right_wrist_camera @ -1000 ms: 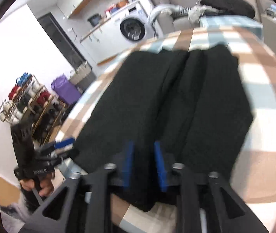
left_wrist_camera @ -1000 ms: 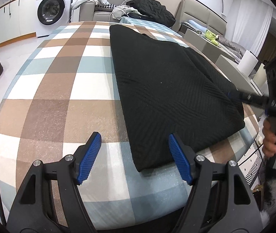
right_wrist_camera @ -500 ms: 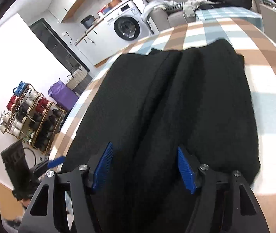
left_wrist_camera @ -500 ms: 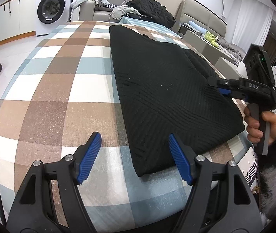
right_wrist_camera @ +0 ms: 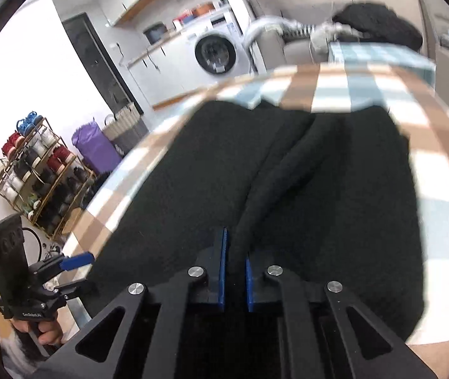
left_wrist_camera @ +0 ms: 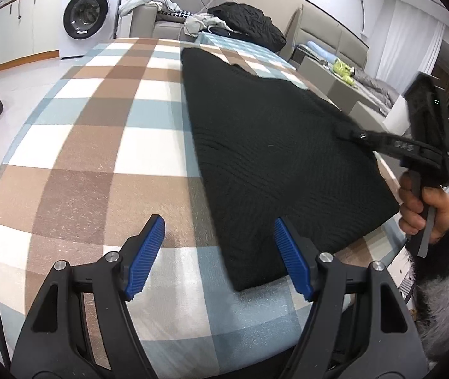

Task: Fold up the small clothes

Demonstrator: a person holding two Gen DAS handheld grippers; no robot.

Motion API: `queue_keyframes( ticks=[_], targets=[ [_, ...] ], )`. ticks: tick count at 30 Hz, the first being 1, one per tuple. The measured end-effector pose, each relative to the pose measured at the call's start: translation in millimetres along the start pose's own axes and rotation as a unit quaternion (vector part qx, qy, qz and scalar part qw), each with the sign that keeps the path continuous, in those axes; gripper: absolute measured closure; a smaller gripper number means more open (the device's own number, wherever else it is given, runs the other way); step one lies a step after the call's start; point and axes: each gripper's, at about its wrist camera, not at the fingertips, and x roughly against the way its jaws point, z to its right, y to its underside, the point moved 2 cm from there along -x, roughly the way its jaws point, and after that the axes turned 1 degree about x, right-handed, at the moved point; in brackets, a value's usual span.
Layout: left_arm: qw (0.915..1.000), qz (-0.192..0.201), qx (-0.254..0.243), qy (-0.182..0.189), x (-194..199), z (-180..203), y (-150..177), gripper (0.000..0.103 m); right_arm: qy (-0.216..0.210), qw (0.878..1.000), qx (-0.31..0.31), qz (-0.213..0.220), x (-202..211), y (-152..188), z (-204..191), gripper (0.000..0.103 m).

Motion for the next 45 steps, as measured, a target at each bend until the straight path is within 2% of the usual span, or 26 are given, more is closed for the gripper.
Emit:
queue_keyframes(
  ticks=[1, 4, 6, 9, 11, 13, 15, 17, 20, 21, 22, 25, 27, 32, 35, 38, 39, 40, 42, 43, 44, 45],
  targets=[
    [1.0000, 0.003, 0.002, -0.003, 1.5, -1.4, -0.9, 0.034, 0.002, 1.000, 0.000, 0.016, 11.3, -3.5, 1.2, 0.095],
    [1.0000, 0.005, 0.007, -0.003, 2.8, -3.9, -2.3, 0.034, 0.046, 0.998, 0.005, 0.031, 35.3, -2.7, 14.7, 0.095],
    [1.0000, 0.001, 0.009, -0.003, -0.6, -4.1, -2.7, 0.034, 0.078, 0.997, -0.008, 0.016, 38.9, 4.0, 32.7, 0.094],
    [0.9999, -0.006, 0.009, -0.001, -4.1, -1.9, -1.3, 0.034, 0.064, 0.997, -0.033, -0.012, 33.7, 13.5, 48.5, 0.092],
    [1.0000, -0.007, 0.006, 0.002, -6.2, 0.7, -1.4, 0.034, 0.054, 0.998, -0.039, -0.012, 32.4, 11.3, 50.3, 0.083],
    [1.0000, -0.009, 0.002, 0.002, -9.6, 3.4, -3.4, 0.034, 0.035, 0.998, -0.056, -0.016, 28.7, 5.1, 54.6, 0.064],
    [0.9999, -0.011, -0.001, 0.002, -12.5, 5.8, -4.9, 0.034, 0.032, 0.997, -0.065, -0.013, 21.9, -4.7, 60.2, 0.062],
    [0.9999, -0.014, -0.003, 0.002, -16.1, 7.7, -6.8, 0.034, 0.036, 0.996, -0.075, -0.024, 9.4, -17.1, 69.4, 0.063],
    [0.9999, -0.014, -0.004, 0.002, -19.9, 8.5, -11.3, 0.034, 0.035, 0.992, -0.105, -0.054, -11.3, -33.7, 83.2, 0.082],
    [0.9999, -0.014, -0.003, 0.001, -20.3, 8.5, -12.7, 0.034, 0.034, 0.993, -0.099, -0.050, -14.7, -39.5, 84.3, 0.092],
    [0.9999, -0.011, -0.002, 0.001, -19.9, 8.5, -14.8, 0.034, 0.038, 0.995, -0.089, -0.040, -12.7, -43.1, 81.8, 0.094],
    [1.0000, -0.006, 0.001, 0.005, -18.2, 7.7, -17.8, 0.034, 0.063, 0.997, -0.048, 0.023, 10.7, -55.7, 66.1, 0.094],
    [1.0000, -0.009, 0.001, 0.004, -19.6, 6.6, -17.6, 0.034, 0.083, 0.995, -0.036, 0.037, 19.9, -59.1, 63.8, 0.094],
    [0.9998, -0.015, 0.001, 0.009, -21.3, 8.6, -16.0, 0.034, 0.100, 0.991, -0.074, -0.040, 8.2, -45.8, 91.1, 0.088],
    [0.9997, -0.016, -0.005, 0.017, -19.8, 13.4, -14.3, 0.034, 0.045, 0.992, -0.117, -0.030, 30.4, -23.7, 97.4, 0.080],
    [0.9994, -0.021, -0.013, 0.023, -22.9, 20.1, -11.8, 0.034, -0.008, 0.993, -0.119, -0.019, 53.9, 4.3, 84.3, 0.075],
    [0.9993, -0.024, -0.016, 0.024, -24.2, 22.2, -10.8, 0.034, -0.016, 0.992, -0.121, -0.014, 59.8, 11.9, 80.5, 0.069],
    [0.9992, -0.027, -0.019, 0.025, -25.3, 24.7, -9.3, 0.034, -0.014, 0.993, -0.118, -0.011, 64.8, 17.7, 73.4, 0.067],
    [0.9990, -0.028, -0.025, 0.026, -26.3, 28.7, -7.5, 0.034, -0.001, 0.994, -0.110, -0.013, 68.3, 29.3, 64.0, 0.067],
    [0.9989, -0.027, -0.027, 0.027, -25.8, 30.2, -7.2, 0.034, 0.001, 0.994, -0.108, -0.015, 69.7, 35.4, 60.2, 0.071],
    [0.9989, -0.027, -0.029, 0.027, -25.4, 31.1, -7.3, 0.034, 0.009, 0.995, -0.100, -0.003, 72.3, 38.2, 57.0, 0.077],
    [0.9989, -0.026, -0.029, 0.027, -24.9, 31.7, -7.3, 0.034, 0.022, 0.996, -0.088, 0.012, 75.3, 39.2, 52.1, 0.093]
  ],
)
